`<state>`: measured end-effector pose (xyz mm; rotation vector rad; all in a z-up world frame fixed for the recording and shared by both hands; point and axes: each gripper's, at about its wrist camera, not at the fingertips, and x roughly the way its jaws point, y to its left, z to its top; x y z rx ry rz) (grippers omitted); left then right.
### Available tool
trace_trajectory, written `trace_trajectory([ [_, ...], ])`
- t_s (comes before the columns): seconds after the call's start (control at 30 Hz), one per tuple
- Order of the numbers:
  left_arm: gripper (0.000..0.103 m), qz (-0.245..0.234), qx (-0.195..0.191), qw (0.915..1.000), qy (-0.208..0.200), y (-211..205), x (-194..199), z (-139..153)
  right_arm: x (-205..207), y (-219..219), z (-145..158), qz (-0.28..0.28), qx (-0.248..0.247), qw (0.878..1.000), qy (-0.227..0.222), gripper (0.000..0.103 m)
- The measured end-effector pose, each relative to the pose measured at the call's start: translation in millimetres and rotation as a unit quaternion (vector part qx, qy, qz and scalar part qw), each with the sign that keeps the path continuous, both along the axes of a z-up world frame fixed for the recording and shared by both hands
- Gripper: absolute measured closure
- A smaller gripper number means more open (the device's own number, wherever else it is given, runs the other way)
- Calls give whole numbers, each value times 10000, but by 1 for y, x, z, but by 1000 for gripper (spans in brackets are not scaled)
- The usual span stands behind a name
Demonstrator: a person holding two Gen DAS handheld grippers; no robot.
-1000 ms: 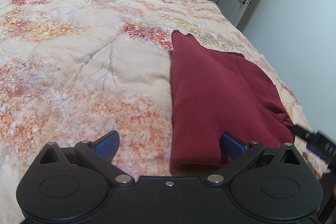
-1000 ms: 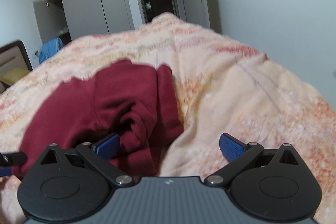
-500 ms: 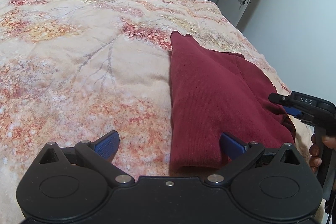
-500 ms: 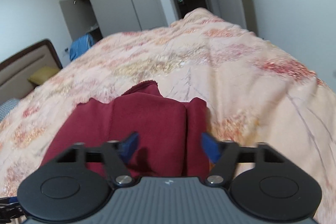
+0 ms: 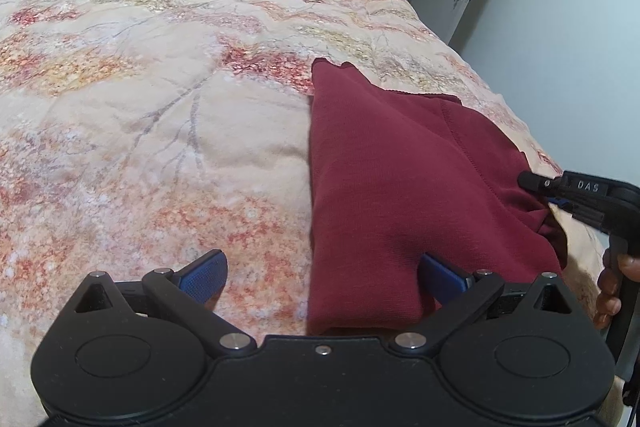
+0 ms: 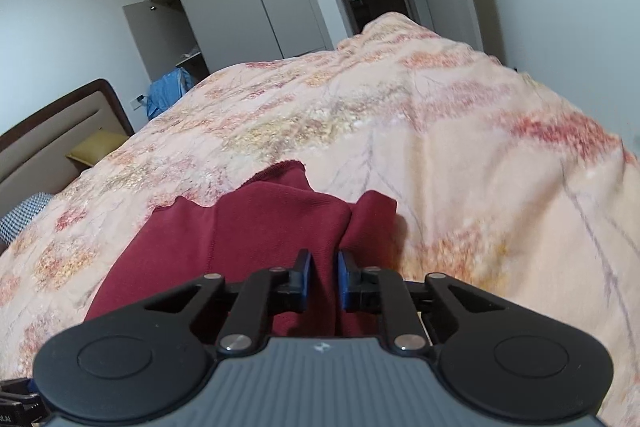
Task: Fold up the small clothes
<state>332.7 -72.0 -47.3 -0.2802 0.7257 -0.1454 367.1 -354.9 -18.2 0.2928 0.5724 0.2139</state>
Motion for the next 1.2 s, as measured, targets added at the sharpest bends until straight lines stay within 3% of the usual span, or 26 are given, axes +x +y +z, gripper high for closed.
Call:
trace_trajectory([
  [0.07, 1, -22, 29, 10000, -9, -1, -1, 0, -2, 0, -3, -30, 27, 10000, 47, 85],
  [0.17, 1, -29, 21, 10000, -6, 0, 0, -1, -9, -6, -12, -113, 296, 9993, 201, 64],
  [0.47, 1, -6, 44, 10000, -11, -1, -2, -4, -34, -20, -13, 51, 719, 9973, 168, 66],
  [0.63, 1, -30, 36, 10000, 3, 0, -4, -4, -39, -19, -22, 63, 971, 9944, 400, 68],
  [0.93, 1, -31, 39, 10000, -7, 0, -7, -5, -72, -14, -29, 181, 688, 9965, 433, 65],
  [1.03, 1, -48, 19, 10000, -5, 1, -7, -5, -75, -14, -30, 187, 704, 9962, 483, 62],
  [1.17, 1, -37, 15, 10000, -5, 0, -7, -6, -75, -21, -21, 150, 871, 9956, 306, 40],
  [1.2, 1, -39, 10, 10000, -4, 1, -7, -6, -73, -23, -19, 119, 933, 9952, 262, 39],
])
